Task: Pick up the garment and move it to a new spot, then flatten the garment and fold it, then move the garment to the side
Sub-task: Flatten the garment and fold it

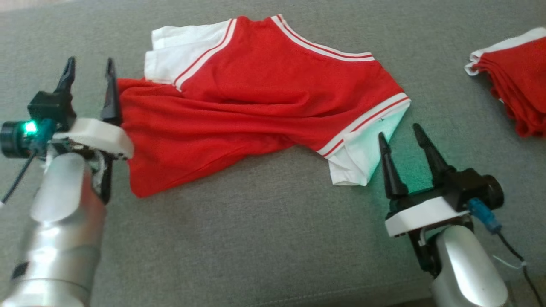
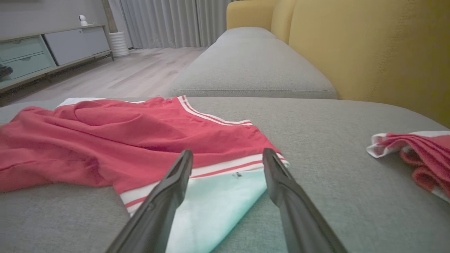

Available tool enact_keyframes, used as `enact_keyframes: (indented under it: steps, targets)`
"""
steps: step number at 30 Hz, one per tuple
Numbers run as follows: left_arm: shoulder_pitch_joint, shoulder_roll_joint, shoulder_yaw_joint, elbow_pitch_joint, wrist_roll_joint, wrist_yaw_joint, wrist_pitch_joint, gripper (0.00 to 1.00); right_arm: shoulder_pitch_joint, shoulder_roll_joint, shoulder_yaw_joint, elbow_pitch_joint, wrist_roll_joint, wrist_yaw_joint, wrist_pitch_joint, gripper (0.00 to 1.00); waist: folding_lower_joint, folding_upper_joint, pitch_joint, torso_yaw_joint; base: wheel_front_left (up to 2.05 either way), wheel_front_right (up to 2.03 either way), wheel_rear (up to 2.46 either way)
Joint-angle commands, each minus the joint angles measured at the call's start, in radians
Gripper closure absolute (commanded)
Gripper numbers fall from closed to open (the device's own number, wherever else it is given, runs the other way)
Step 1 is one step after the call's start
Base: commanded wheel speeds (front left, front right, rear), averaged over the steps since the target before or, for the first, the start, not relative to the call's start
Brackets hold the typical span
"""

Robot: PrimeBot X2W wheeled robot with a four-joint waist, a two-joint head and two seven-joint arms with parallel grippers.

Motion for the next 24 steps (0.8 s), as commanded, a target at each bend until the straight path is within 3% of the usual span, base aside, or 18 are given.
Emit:
enact_keyframes:
  steps: [1, 7, 12, 24]
  targets:
    - [0.018, 0.015, 0.046, -0.073, -0.007, 0.017, -0.005, 0.0, -0.028, -0.003, 0.045, -0.028, 0.001, 0.003, -0.006, 0.0, -0.0001, 0.0, -0.009, 0.017, 0.0, 0.0, 0.0]
    - [0.163, -0.062, 0.099, -0.218, -0.019, 0.033, -0.005, 0.0, -0.029, -0.003, 0.128, 0.058, -0.009, 0.003, -0.006, 0.0, -0.0001, 0.0, -0.035, 0.061, 0.0, 0.0, 0.0]
    - [0.262, -0.116, 0.127, -0.294, -0.017, 0.018, -0.005, 0.0, -0.052, -0.003, 0.077, 0.159, -0.039, 0.003, -0.006, 0.0, -0.0001, 0.0, -0.044, 0.093, 0.0, 0.0, 0.0]
    - [0.344, -0.168, 0.153, -0.362, -0.006, -0.011, -0.005, 0.0, -0.111, -0.003, -0.001, 0.279, -0.082, 0.003, -0.006, 0.0, -0.0001, 0.0, -0.04, 0.146, 0.0, 0.0, 0.0]
